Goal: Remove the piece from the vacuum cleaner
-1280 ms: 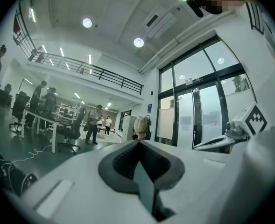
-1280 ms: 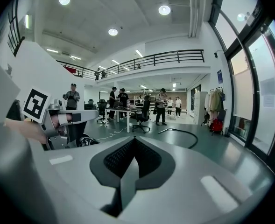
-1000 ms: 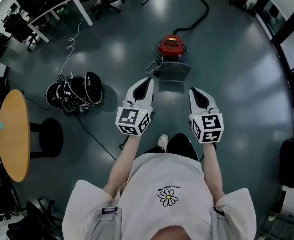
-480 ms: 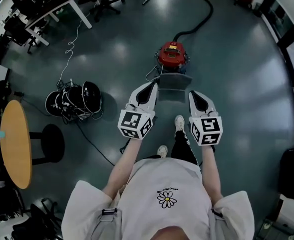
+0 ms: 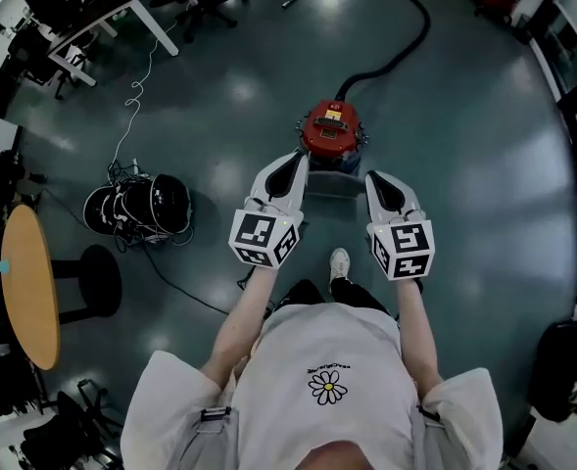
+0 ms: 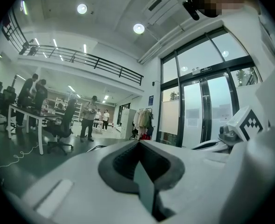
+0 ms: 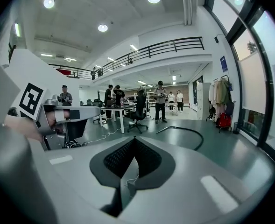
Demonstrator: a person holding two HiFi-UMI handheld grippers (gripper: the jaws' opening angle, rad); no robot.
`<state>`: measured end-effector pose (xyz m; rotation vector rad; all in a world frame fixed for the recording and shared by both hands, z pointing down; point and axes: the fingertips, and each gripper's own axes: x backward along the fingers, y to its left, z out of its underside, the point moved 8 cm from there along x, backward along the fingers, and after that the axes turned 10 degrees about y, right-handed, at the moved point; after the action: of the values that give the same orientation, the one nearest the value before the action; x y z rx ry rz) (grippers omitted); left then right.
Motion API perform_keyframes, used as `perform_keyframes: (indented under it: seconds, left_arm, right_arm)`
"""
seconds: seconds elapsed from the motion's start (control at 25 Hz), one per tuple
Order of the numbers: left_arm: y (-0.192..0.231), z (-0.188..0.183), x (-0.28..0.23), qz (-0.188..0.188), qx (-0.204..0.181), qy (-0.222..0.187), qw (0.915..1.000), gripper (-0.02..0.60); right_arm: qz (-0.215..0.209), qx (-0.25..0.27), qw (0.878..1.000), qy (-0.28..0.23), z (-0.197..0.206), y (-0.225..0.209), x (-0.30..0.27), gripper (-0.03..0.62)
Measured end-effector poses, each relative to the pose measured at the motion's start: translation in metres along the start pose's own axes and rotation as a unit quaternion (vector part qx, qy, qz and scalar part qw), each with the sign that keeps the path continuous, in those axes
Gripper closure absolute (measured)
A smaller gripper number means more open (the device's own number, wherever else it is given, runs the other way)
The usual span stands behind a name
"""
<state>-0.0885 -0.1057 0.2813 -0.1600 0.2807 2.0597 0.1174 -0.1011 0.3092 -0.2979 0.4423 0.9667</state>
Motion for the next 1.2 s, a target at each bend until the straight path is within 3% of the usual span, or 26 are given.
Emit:
perform_keyframes:
  seconds: [0.44, 0.56, 0.68, 0.8, 0.92, 1.08, 1.2]
  left_arm:
    - [0.048, 0.0, -0.078, -0.007, 0.006, 0.049, 0.9987, 0.578]
    - [0.064, 0.007, -0.108, 0.006, -0.018, 0.085, 0.9962, 0.578]
    - [0.085, 0.031, -0.148, 0.027, -0.051, 0.144, 0.9878, 0.58]
    - [0.118, 0.078, -0.199, 0.043, -0.089, 0.215, 0.9717, 0.58]
    - [0.149, 0.15, -0.25, 0.049, -0.12, 0.282, 0.9507, 0.58]
    - [0.18, 0.251, -0.319, 0.064, -0.16, 0.369, 0.9132, 0.58]
    - [0.195, 0.308, -0.358, 0.085, -0.191, 0.422, 0.8822, 0.58]
  right_arm:
    - [-0.014, 0.011, 0.999, 0.027, -0.035, -0.049, -0.079, 0.568]
    - [-0.014, 0.016, 0.999, 0.043, -0.038, -0.059, -0.1, 0.568]
    - [-0.013, 0.016, 0.998, 0.066, -0.029, -0.074, -0.128, 0.568]
    - [-0.011, 0.017, 0.996, 0.088, -0.004, -0.089, -0.17, 0.568]
    - [-0.019, 0.036, 0.993, 0.114, 0.038, -0.098, -0.218, 0.568]
    - [-0.048, 0.069, 0.981, 0.173, 0.108, -0.11, -0.279, 0.523]
    - [-0.075, 0.098, 0.962, 0.242, 0.171, -0.111, -0.318, 0.447]
